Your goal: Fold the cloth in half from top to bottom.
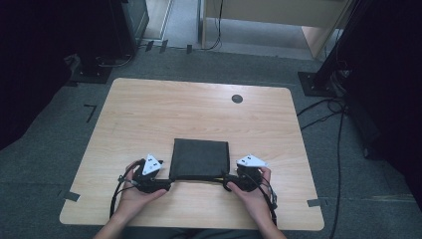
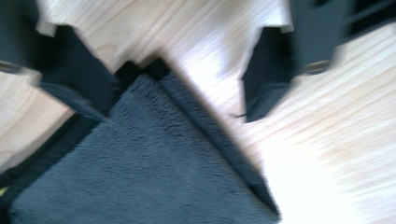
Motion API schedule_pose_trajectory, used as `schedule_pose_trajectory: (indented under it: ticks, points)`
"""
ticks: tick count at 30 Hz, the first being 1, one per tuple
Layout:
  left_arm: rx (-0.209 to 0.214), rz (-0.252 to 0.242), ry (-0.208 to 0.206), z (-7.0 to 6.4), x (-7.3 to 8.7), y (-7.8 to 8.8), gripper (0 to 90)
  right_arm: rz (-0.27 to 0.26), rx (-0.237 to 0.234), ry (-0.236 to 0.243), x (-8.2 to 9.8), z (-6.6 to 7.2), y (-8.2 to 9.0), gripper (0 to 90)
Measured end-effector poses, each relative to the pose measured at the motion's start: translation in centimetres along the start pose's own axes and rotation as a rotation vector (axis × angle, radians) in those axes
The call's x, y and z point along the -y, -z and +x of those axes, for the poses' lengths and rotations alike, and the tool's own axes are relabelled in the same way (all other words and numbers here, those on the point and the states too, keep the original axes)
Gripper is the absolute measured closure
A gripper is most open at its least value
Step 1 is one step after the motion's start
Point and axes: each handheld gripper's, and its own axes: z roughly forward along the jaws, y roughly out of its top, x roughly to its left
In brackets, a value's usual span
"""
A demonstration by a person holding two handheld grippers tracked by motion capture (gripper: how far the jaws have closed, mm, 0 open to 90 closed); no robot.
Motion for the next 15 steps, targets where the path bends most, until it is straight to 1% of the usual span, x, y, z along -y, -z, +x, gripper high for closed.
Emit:
schedule_pose_trajectory:
  ticks: [1, 2, 3, 4, 5, 8, 9, 10, 11, 12, 13, 14, 15]
  points:
    - [-0.001, 0.0, 0.01, 0.3, 0.1, 0.3, 16.4, -0.012, -0.009, -0.001, -0.3, 0.1, 0.3, 28.8]
    - [0.015, -0.001, 0.032, 0.8, 0.3, 0.6, 15.2, -0.023, -0.015, 0.004, -0.7, 0.3, 0.5, 27.5]
    - [0.021, -0.004, 0.046, 1.1, 0.5, 0.8, 13.3, -0.029, -0.029, 0.012, -1.3, 0.7, 0.6, 25.4]
    - [0.022, -0.003, 0.07, 1.6, 0.9, 1.1, 13.3, -0.031, -0.038, 0.02, -1.7, 1.0, 0.6, 24.6]
    - [0.021, 0.0, 0.081, 1.9, 1.1, 1.3, 13.3, -0.032, -0.049, 0.036, -2.4, 1.5, 0.5, 22.8]
    - [-0.015, 0.016, 0.114, 3.0, 2.1, 2.1, 13.3, -0.025, -0.048, 0.064, -3.5, 2.8, -0.1, 18.4]
    - [-0.027, 0.017, 0.127, 3.5, 2.6, 2.5, 13.3, -0.019, -0.054, 0.06, -3.9, 3.3, -0.5, 17.9]
    - [-0.036, 0.018, 0.13, 3.8, 2.9, 2.7, 13.3, -0.003, -0.059, 0.07, -4.3, 3.9, -1.1, 15.6]
    - [-0.053, 0.028, 0.127, 4.3, 3.2, 3.0, 13.3, 0.007, -0.058, 0.082, -4.5, 4.2, -1.5, 14.9]
    - [-0.083, 0.038, 0.119, 4.6, 3.6, 3.2, 13.3, 0.021, -0.052, 0.097, -4.7, 4.7, -2.1, 14.9]
    - [-0.124, 0.052, 0.106, 4.9, 3.9, 3.4, 13.3, 0.027, -0.043, 0.094, -5.0, 5.0, -2.7, 15.0]
    - [-0.154, 0.063, 0.101, 5.2, 4.2, 3.6, 13.5, 0.026, -0.032, 0.088, -5.2, 5.2, -3.3, 14.9]
    - [-0.169, 0.068, 0.098, 5.6, 4.4, 3.8, 13.6, 0.028, -0.013, 0.086, -5.4, 5.4, -3.9, 14.9]
